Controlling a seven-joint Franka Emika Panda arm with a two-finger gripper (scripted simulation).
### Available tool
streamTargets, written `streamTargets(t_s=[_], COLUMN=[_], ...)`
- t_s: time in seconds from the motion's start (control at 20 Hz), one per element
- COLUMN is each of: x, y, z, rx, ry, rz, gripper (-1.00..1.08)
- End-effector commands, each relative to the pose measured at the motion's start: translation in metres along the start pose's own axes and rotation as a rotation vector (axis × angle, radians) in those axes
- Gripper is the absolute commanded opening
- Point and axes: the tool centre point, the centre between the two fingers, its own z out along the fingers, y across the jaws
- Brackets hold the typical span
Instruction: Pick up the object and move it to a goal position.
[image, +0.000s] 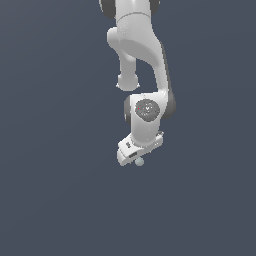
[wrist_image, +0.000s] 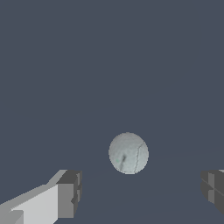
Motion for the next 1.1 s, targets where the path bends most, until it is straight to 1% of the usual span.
streamTargets(t_s=[0.0, 0.35, 0.8, 1.05], x=[0.002, 0.002, 0.001, 0.002], y=[-0.002, -0.002, -0.003, -0.003], z=[0.004, 0.008, 0.048, 0.056], rx=[0.001, 0.002, 0.002, 0.001], ry=[0.0, -0.001, -0.001, 0.0], rz=[-0.023, -0.026, -0.031, -0.032], gripper=[1.0, 1.0, 1.0, 1.0])
